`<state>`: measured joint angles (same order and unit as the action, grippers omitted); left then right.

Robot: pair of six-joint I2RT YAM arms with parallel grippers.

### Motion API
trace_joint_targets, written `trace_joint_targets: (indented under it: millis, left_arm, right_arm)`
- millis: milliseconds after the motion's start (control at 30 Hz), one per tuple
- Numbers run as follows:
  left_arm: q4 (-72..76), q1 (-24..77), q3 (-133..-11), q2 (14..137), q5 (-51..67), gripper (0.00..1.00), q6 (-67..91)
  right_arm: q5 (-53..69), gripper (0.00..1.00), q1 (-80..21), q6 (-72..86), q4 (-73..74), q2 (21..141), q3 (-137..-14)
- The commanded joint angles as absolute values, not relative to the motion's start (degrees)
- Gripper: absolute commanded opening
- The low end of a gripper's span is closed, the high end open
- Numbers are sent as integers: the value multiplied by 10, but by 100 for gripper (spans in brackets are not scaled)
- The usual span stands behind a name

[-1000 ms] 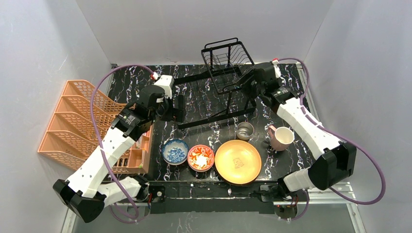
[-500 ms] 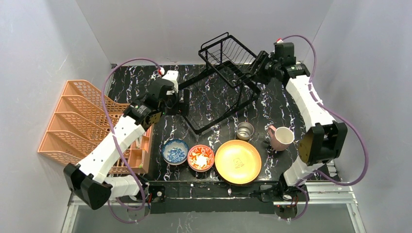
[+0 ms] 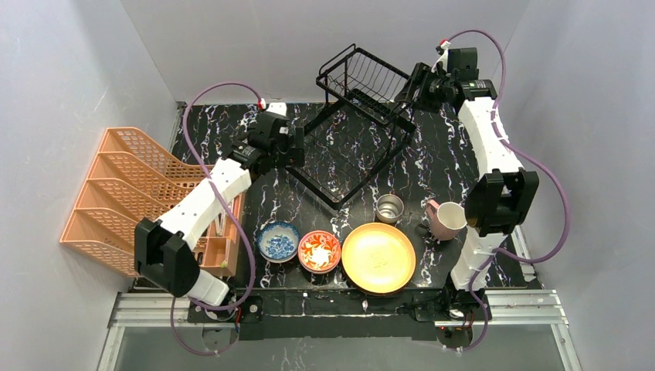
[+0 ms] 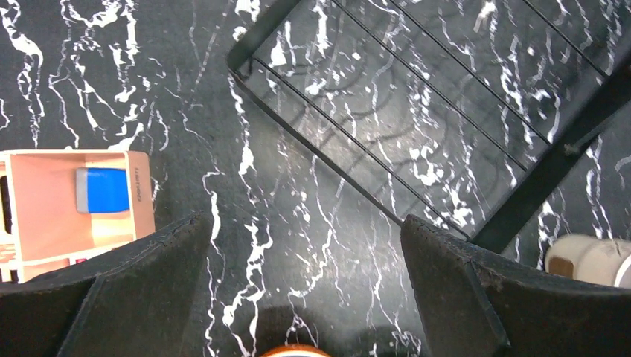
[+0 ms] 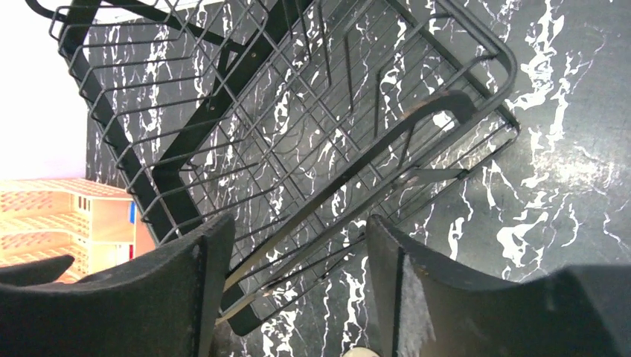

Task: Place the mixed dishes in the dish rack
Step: Move the dish rack to the center of the board.

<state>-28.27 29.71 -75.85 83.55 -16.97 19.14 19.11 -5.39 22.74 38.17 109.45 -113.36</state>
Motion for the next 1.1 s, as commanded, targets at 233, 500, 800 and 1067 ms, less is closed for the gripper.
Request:
trace_joint_targets:
  millis: [233,500,800,1067]
  left_arm:
    - [-203,220,-791,923,-152,98,167]
    - [-167,197,-839,1032,-122,96,154]
    - [-169,185,-929,1147,-116,90,129]
    - [-164,182,-968,1201,-109,85,120]
  right_arm:
    - [173,99,-47,232,372,1014,-1102]
    - [174,99,-48,246,374,863,-985]
    - [138,95,-145,289,356,674,-766]
    - [14,90,-323,366,339,687,-708]
